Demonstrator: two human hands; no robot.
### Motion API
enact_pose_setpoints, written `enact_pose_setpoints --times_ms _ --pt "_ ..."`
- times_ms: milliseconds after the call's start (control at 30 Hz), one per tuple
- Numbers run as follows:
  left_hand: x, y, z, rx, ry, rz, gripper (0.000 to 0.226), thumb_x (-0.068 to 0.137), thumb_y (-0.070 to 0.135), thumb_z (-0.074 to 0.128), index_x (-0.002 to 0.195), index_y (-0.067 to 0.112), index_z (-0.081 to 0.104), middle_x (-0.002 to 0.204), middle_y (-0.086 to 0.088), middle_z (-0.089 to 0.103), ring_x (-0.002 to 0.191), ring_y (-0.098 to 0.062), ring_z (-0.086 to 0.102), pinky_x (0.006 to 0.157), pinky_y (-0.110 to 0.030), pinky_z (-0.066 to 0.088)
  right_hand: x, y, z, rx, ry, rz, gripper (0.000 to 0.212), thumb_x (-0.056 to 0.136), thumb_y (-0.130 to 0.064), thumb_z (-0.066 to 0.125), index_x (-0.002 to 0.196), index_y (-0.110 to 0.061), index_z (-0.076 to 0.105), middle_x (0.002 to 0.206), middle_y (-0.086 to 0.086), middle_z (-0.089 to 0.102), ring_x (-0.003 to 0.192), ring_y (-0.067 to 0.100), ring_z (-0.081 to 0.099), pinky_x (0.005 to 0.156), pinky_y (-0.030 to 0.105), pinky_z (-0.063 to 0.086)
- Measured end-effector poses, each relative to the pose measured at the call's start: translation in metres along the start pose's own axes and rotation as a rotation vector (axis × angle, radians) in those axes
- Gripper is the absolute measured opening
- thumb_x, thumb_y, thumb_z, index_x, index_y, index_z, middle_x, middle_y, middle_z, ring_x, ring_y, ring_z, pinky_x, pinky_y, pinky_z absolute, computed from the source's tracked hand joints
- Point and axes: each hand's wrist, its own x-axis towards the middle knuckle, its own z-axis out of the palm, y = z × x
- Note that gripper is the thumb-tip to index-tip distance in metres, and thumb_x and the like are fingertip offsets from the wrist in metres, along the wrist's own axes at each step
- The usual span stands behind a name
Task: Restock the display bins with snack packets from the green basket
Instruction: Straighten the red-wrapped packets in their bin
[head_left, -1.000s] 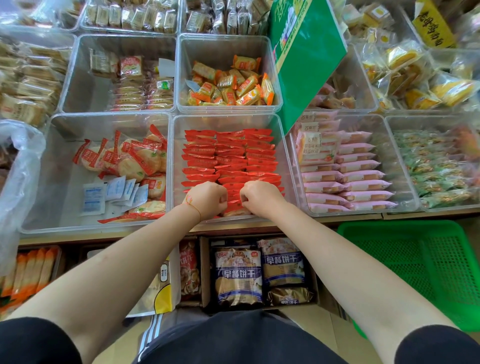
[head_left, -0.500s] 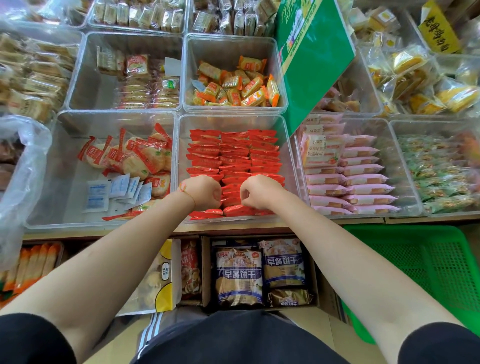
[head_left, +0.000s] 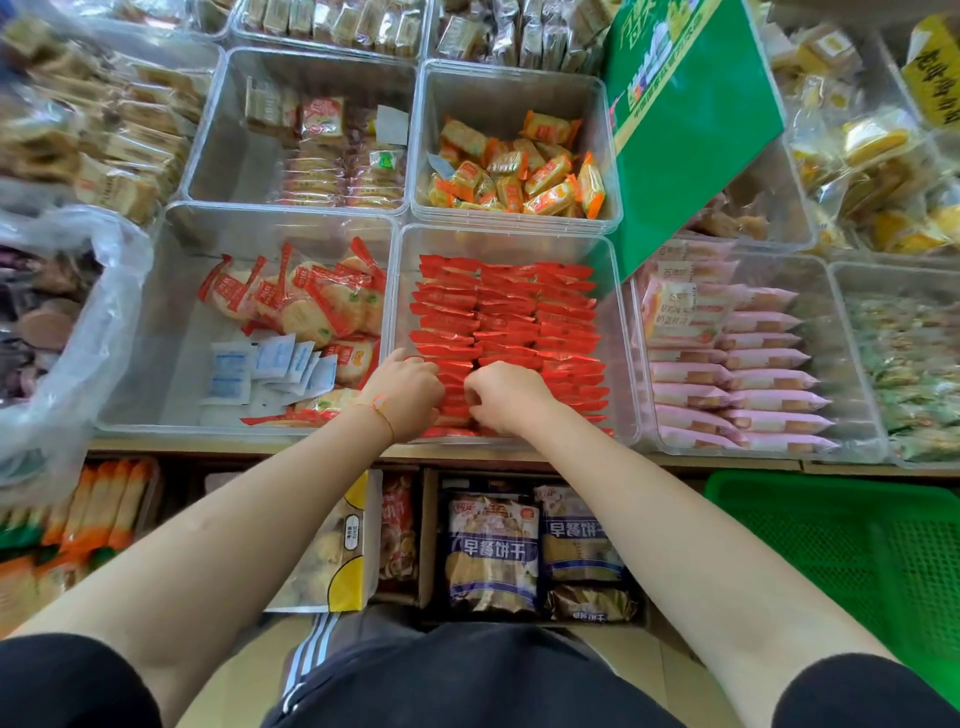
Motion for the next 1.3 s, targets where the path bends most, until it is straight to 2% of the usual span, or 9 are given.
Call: enact_pose_setpoints --times_ms 233,367,467,567,733,800,967,1100,1300 --pt "-0.004 -0.003 0.003 -0.081 0.069 -0.013 0.019 0.091 0.016 0.05 0.088 0.021 0.068 0.086 0.003 0.07 0.081 -0.022 0.063 0.096 -0.029 0.033 -0.006 0.004 -0.001 0.052 0.085 0.061 0.013 0.095 -0.028 0.06 0.087 -0.019 0.057 0.09 -0.003 0.061 0.086 0.025 0.062 0.065 0.033 0.046" --pt "-0.006 -0.003 0.001 -0.117 0.082 -0.026 0.017 0.091 0.009 0.047 0.096 0.022 0.056 0.076 0.007 0.063 0.073 -0.022 0.059 0.097 -0.029 0.035 -0.011 0.009 -0.013 0.131 -0.091 -0.016 0.013 0.087 -0.036 0.072 0.09 -0.024 0.068 0.095 -0.008 0.06 0.09 0.017 0.059 0.069 0.032 0.049" --pt "-0.006 -0.003 -0.003 -0.104 -0.014 -0.002 0.028 0.09 0.008 0.05 0.099 0.031 0.065 0.085 0.011 0.066 0.083 -0.015 0.061 0.103 -0.029 0.032 -0.007 0.003 -0.013 0.015 -0.185 -0.059 0.01 0.087 -0.034 0.072 0.093 -0.027 0.075 0.106 -0.008 0.066 0.098 0.017 0.061 0.069 0.032 0.051" --pt "-0.005 -0.004 -0.001 -0.104 -0.08 0.013 0.028 0.092 0.016 0.054 0.102 0.035 0.072 0.099 0.015 0.072 0.092 -0.012 0.062 0.107 -0.031 0.029 -0.003 -0.005 -0.012 -0.093 -0.195 -0.064 0.009 0.088 -0.029 0.07 0.093 -0.025 0.076 0.101 -0.006 0.069 0.09 0.018 0.064 0.062 0.031 0.052" --pt "-0.002 -0.007 -0.004 -0.112 -0.123 0.047 0.027 0.089 0.051 0.059 0.101 0.033 0.075 0.101 0.012 0.071 0.096 -0.013 0.062 0.103 -0.032 0.031 0.0 -0.011 -0.004 -0.142 -0.171 -0.058 0.016 0.089 -0.016 0.061 0.093 -0.023 0.074 0.097 -0.001 0.069 0.085 0.022 0.064 0.06 0.031 0.048" --pt "-0.001 -0.008 -0.004 -0.104 -0.13 0.051 0.029 0.088 0.054 0.06 0.101 0.032 0.074 0.101 0.012 0.07 0.096 -0.014 0.061 0.102 -0.032 0.03 -0.001 -0.009 -0.002 -0.102 -0.141 -0.05 0.017 0.089 -0.016 0.058 0.092 -0.023 0.073 0.097 -0.002 0.068 0.086 0.022 0.063 0.059 0.03 0.045" --pt "-0.003 -0.006 0.004 -0.056 -0.06 0.026 0.024 0.093 0.031 0.05 0.091 0.028 0.074 0.094 0.009 0.069 0.086 -0.016 0.06 0.098 -0.03 0.032 -0.003 -0.001 0.004 0.043 -0.036 -0.012 0.012 0.094 -0.028 0.059 0.097 -0.023 0.069 0.099 -0.003 0.067 0.088 0.02 0.062 0.06 0.029 0.042" --pt "-0.003 -0.006 0.006 -0.058 -0.02 0.003 0.029 0.094 0.031 0.045 0.087 0.026 0.072 0.088 0.008 0.069 0.082 -0.016 0.06 0.097 -0.03 0.033 -0.007 -0.001 -0.002 0.052 -0.002 -0.042 0.029 0.087 -0.049 0.068 0.095 -0.022 0.058 0.084 -0.007 0.057 0.074 0.016 0.052 0.055 0.029 0.036" --pt "-0.003 -0.005 0.006 -0.048 -0.02 -0.012 0.026 0.095 0.028 0.046 0.087 0.025 0.071 0.087 0.008 0.069 0.082 -0.016 0.06 0.099 -0.03 0.033 -0.004 -0.007 0.003 -0.056 0.028 -0.057 0.004 0.094 -0.022 0.058 0.092 -0.02 0.056 0.1 0.001 0.064 0.087 0.023 0.059 0.064 0.033 0.041"
